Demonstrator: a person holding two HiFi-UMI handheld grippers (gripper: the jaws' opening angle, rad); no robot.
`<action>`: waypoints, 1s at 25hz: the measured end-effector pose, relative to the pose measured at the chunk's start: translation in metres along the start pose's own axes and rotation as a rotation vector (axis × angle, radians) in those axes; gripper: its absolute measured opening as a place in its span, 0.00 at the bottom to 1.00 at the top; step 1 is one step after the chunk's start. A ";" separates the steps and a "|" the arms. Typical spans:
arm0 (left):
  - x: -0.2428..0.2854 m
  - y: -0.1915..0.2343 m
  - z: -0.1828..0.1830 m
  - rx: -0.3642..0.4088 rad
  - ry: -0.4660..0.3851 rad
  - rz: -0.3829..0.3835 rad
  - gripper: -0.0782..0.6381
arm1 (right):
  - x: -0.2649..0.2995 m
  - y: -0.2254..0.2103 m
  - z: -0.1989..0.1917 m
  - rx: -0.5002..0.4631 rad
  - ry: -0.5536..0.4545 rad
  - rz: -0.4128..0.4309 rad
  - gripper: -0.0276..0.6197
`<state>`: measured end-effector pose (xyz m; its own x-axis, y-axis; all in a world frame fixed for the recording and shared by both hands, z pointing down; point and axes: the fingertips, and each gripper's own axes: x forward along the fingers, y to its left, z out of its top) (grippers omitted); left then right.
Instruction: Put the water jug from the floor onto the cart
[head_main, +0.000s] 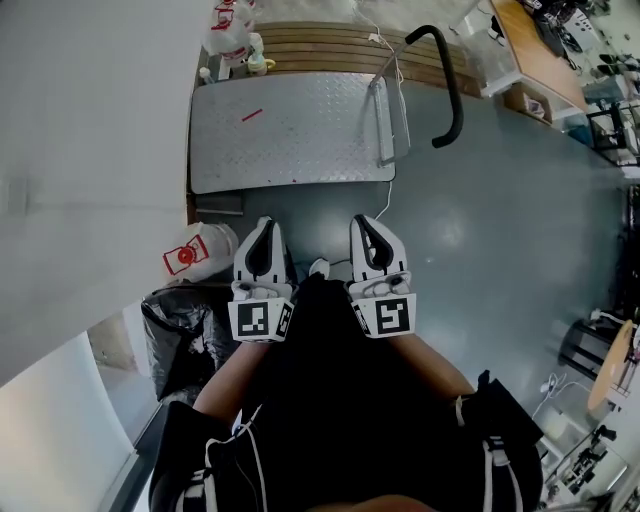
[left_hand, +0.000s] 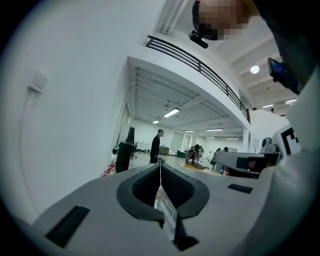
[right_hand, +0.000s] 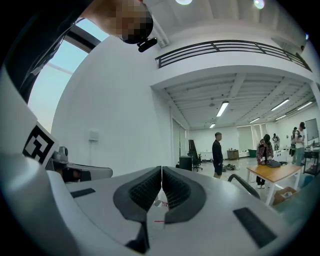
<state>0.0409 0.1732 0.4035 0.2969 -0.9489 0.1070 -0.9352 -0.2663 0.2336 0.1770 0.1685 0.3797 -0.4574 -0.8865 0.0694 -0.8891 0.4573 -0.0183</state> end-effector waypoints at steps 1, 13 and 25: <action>0.002 0.004 0.002 0.001 0.000 -0.001 0.14 | 0.005 0.001 0.000 -0.003 0.005 -0.002 0.07; 0.043 0.075 0.038 -0.023 -0.021 -0.028 0.14 | 0.094 0.038 0.014 -0.056 0.025 0.030 0.07; 0.086 0.161 0.067 -0.039 -0.028 -0.059 0.14 | 0.181 0.069 0.024 -0.070 0.028 -0.029 0.07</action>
<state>-0.0974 0.0372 0.3851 0.3454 -0.9362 0.0653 -0.9078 -0.3157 0.2762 0.0327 0.0381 0.3675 -0.4300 -0.8976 0.0970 -0.8983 0.4361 0.0537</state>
